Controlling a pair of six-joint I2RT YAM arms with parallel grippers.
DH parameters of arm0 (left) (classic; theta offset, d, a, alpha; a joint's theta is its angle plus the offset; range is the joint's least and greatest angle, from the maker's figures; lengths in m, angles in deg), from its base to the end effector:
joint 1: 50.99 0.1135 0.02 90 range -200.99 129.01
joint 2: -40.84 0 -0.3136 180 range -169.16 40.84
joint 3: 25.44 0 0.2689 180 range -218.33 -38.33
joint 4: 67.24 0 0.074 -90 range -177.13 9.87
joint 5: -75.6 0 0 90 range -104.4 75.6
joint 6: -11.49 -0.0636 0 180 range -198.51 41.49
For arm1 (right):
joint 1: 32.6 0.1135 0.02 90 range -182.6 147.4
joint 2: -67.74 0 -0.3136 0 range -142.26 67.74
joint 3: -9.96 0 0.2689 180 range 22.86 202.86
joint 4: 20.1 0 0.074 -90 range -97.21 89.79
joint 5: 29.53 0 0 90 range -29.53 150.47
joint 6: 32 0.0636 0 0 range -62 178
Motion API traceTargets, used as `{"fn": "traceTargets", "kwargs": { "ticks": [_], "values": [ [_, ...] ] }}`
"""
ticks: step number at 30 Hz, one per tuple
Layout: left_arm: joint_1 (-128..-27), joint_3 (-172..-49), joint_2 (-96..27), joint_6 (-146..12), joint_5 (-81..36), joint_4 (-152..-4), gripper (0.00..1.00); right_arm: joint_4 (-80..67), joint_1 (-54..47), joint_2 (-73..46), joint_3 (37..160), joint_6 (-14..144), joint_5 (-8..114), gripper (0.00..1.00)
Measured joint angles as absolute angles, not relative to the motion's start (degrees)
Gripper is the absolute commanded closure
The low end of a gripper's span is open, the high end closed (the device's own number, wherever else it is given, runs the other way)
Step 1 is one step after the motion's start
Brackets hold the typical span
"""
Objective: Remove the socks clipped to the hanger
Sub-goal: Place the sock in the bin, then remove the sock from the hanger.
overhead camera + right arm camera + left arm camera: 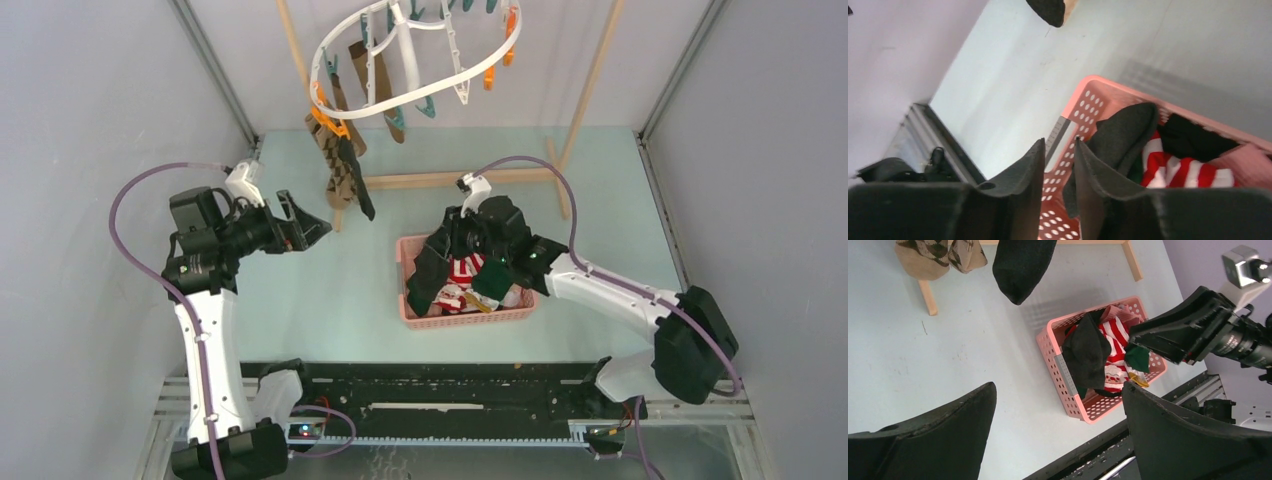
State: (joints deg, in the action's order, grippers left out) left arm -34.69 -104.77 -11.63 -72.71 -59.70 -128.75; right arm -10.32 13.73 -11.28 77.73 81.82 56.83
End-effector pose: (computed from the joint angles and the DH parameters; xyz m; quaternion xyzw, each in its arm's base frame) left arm 0.1725 0.0033 0.4162 0.0189 0.8364 -0.3004 0.4580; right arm 0.2404 0.2576 0.3196 -0.1784 0.8045 0.3466 0.4481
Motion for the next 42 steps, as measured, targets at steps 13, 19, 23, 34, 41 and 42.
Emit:
{"fn": "traceTargets", "kwargs": {
  "ticks": [13,19,23,34,41,42],
  "values": [
    [-31.46,-104.77,-11.63,-72.47,-60.74,-128.75,0.0,-14.45,9.88,-33.05,77.79,91.59,51.67,0.88],
    [-29.95,-104.77,-11.65,-72.53,-61.66,-129.01,0.0,-15.59,12.13,-33.49,77.79,91.94,57.95,0.5],
    [-28.68,-104.77,-12.13,-72.53,-62.71,-129.15,0.0,-15.0,19.61,-26.54,76.53,88.02,73.68,0.19],
    [-26.28,-104.77,-12.66,-72.93,-64.26,-129.39,0.0,-27.98,24.83,-27.06,93.86,70.21,82.82,0.01],
    [-25.41,-104.9,-12.79,-73.01,-64.7,-130.98,0.0,-28.6,23.37,-42.93,110.51,64.55,79.3,0.14],
    [-25.32,-104.92,-12.92,-73.01,-64.83,-131.33,0.0,-28.38,23.0,-45.03,112.52,64.22,78.65,0.16]
  ]
}}
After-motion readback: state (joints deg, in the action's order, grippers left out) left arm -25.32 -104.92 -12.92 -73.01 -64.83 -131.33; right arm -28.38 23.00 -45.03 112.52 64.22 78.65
